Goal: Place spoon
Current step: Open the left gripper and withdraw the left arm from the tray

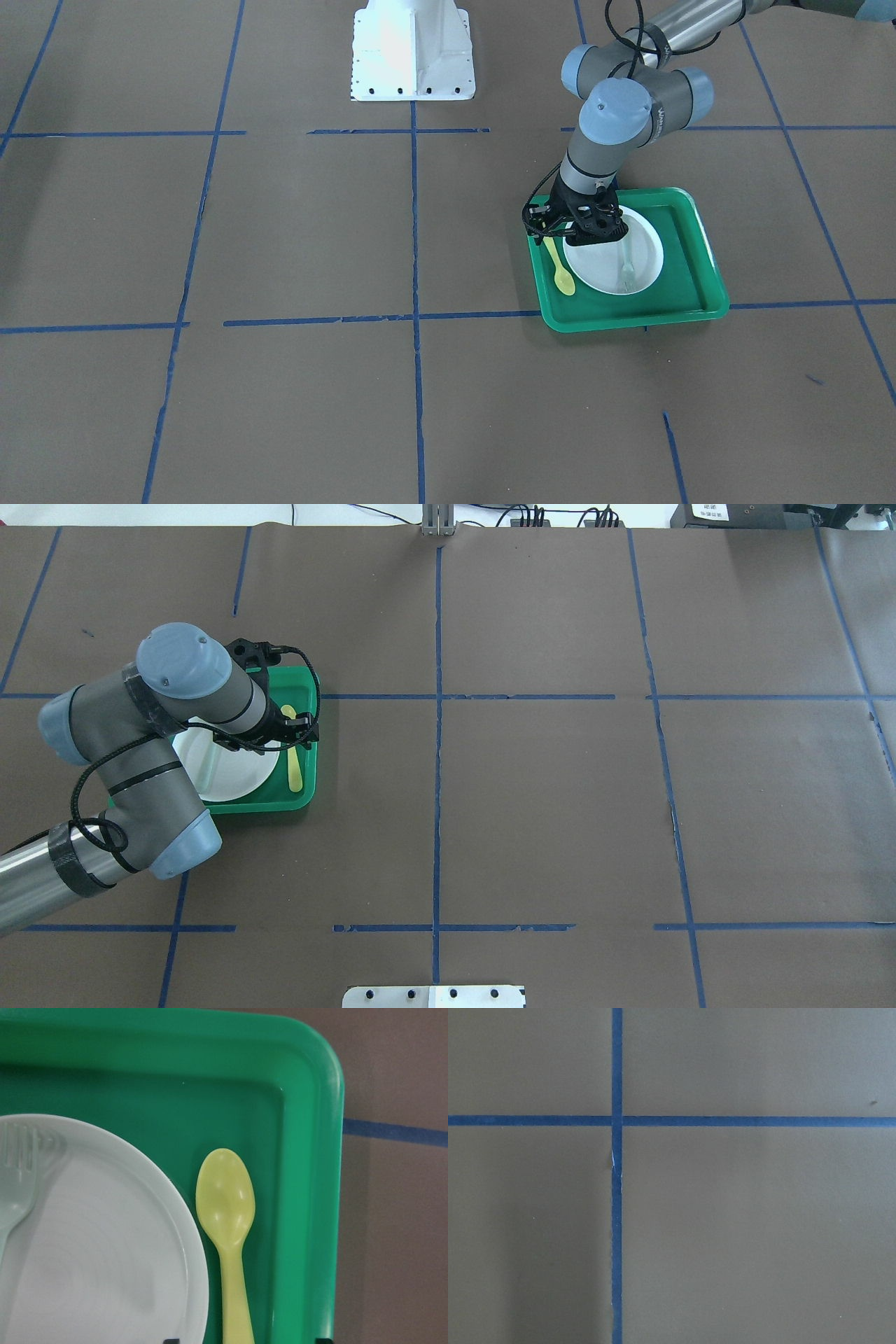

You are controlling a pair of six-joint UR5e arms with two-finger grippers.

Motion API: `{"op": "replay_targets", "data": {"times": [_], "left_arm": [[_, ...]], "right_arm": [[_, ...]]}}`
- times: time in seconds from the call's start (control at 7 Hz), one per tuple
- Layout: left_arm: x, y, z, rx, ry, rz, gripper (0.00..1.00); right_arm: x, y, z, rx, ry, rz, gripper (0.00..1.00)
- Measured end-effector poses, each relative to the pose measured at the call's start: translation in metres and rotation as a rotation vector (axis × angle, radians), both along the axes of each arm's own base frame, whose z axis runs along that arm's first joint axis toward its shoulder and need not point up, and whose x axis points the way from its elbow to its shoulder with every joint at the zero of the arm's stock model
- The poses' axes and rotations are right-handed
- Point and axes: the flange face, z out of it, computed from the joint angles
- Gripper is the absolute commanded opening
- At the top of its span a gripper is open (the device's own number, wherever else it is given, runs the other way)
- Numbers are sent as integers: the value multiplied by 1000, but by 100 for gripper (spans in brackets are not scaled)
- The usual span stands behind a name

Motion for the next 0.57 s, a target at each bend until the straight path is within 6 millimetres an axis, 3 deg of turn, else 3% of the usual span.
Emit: {"op": "replay_targets", "data": {"times": [0.29, 0.57], "left_arm": [[-64, -22, -4, 76, -10, -23, 100], [-161, -51, 34, 176, -88, 62, 100]], "right_arm": [[0, 0, 0, 0, 0, 0, 100], [0, 0, 0, 1, 0, 0, 100]]}}
